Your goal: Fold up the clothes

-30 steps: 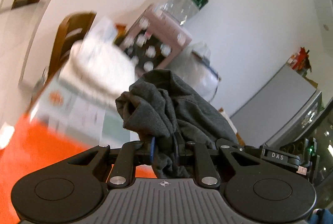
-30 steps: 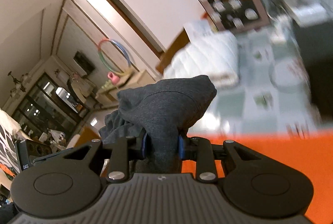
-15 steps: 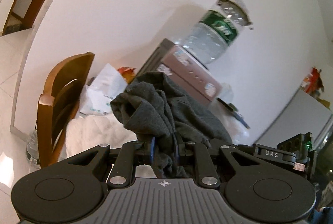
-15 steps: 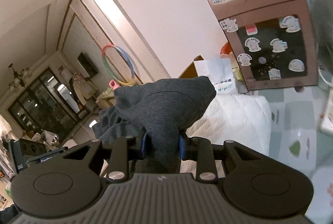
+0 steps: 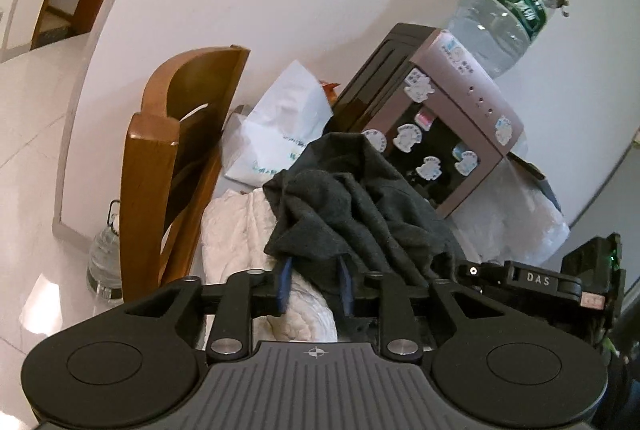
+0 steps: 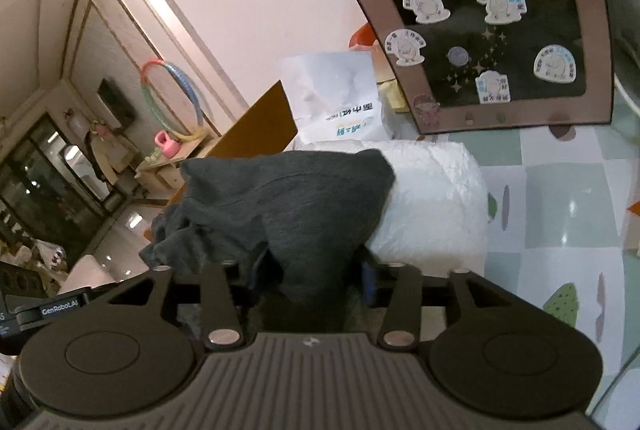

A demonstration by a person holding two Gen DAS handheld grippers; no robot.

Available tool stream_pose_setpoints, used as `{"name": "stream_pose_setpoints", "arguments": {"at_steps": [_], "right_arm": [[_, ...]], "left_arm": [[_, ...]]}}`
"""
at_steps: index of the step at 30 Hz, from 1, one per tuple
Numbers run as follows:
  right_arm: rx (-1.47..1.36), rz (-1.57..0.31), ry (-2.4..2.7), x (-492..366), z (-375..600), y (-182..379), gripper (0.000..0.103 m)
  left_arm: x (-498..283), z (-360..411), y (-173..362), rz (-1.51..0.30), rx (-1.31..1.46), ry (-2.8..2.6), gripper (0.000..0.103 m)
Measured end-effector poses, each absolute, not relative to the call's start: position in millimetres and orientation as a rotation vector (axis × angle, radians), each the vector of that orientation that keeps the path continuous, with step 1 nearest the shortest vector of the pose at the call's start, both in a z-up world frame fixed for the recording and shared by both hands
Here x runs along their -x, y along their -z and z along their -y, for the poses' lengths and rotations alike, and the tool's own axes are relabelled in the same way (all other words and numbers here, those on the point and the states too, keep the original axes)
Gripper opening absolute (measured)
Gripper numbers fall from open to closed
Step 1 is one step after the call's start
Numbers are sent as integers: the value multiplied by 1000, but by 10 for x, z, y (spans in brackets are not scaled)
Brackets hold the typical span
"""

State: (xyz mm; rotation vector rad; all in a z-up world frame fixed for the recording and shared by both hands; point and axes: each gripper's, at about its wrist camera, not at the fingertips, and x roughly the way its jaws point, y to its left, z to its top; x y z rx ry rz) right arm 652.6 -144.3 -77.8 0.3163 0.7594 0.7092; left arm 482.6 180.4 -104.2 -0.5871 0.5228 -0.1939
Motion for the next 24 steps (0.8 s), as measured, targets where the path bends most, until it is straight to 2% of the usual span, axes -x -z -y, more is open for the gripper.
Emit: {"name": "stream_pose_setpoints", "arguments": {"at_steps": [1, 2, 3, 5, 6, 9, 14, 17, 24], "right_arm": [[-300, -752, -704, -6504, 1441, 732, 59], [-284, -744, -698, -6481, 1438, 684, 60], [-268, -734, -690, -6466, 1447, 631, 62], [-229, -709, -678, -6379, 1454, 484, 67], [-208, -696, -674, -6335, 1456, 402, 68], [-144, -657, -673, -6097, 1458, 119, 80], [-73, -594, -716, -5515, 1519, -417, 91], [-48, -555, -713, -5099, 1614, -735, 100], [-44, -469, -688, -4012, 2072, -1371, 103]], "left_arm": [[-4796, -1800, 1014, -512, 586, 194, 46], [-4764, -1796, 982, -501, 586, 193, 61], [-4732, -1792, 951, -490, 585, 193, 67], [-4606, -1739, 815, -474, 562, 199, 72], [-4541, -1712, 745, -466, 550, 203, 80], [-4348, -1630, 537, -442, 514, 213, 97], [-3832, -1437, 74, -395, 458, 223, 103], [-3439, -1197, -262, -359, 385, 212, 103], [-2476, -518, -882, -330, 270, 209, 103]]}}
